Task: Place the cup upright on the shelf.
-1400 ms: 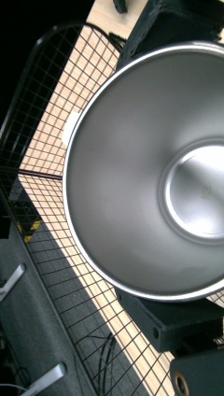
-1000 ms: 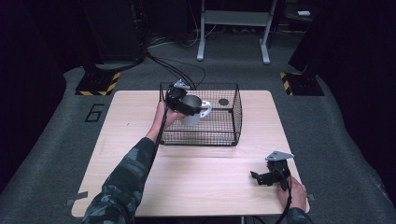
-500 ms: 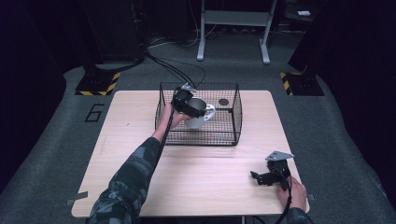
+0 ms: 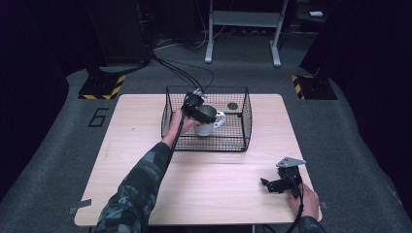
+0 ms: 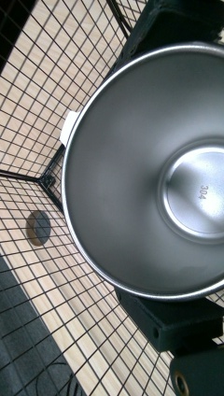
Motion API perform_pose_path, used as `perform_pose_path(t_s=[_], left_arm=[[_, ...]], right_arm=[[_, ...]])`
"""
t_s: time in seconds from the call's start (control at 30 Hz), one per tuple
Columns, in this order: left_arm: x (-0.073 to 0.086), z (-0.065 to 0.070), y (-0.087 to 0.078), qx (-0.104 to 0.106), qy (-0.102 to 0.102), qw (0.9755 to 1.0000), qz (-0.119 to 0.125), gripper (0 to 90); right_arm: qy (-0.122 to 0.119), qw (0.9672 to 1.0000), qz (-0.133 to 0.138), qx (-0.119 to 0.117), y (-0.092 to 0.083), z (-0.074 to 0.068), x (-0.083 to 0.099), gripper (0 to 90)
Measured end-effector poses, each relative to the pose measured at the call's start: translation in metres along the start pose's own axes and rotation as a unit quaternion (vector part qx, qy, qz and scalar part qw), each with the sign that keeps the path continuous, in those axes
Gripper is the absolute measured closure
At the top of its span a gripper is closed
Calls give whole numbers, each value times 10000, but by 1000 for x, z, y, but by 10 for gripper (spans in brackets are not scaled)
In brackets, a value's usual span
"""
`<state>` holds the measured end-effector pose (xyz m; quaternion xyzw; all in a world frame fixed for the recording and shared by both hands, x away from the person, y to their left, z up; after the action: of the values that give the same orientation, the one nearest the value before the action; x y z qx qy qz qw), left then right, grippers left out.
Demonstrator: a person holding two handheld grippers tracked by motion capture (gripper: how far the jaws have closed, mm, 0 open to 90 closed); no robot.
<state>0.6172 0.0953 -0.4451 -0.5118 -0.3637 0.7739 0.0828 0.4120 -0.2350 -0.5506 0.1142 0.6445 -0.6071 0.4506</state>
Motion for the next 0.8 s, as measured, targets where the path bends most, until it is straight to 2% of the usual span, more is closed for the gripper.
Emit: perform_pose_path(t_s=[0.33,0.4,0.47,0.7,0.8], left_arm=[[3,-4,10,-20,-46,9999,-140,61],[3,-5,12,-2,-24,9996,-269,61],[3,-5,12,-2,-67,9997,-220,61],[2,-6,11,55,35,9990,-449,60],[4,-6,8,86,-2,9986,-516,59]], right_arm=[[-26,10000,-7,42,0,0,0,0],[-22,10000,7,44,1,0,0,0],[-30,10000,-11,40,0,0,0,0],[-31,10000,-18,41,0,0,0,0],[-22,10000,10,48,1,0,0,0]])
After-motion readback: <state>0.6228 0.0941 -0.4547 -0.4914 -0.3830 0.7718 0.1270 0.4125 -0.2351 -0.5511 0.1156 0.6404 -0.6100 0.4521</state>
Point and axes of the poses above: each handheld gripper's, and its own axes: y roughly forward along the jaws, x roughly out of its underside, z roughly to its right, the point moved 3 cm from there along y, roughly forward along the jaws, and after that the axes turned 13 degrees about x, right-handed, at the moved point
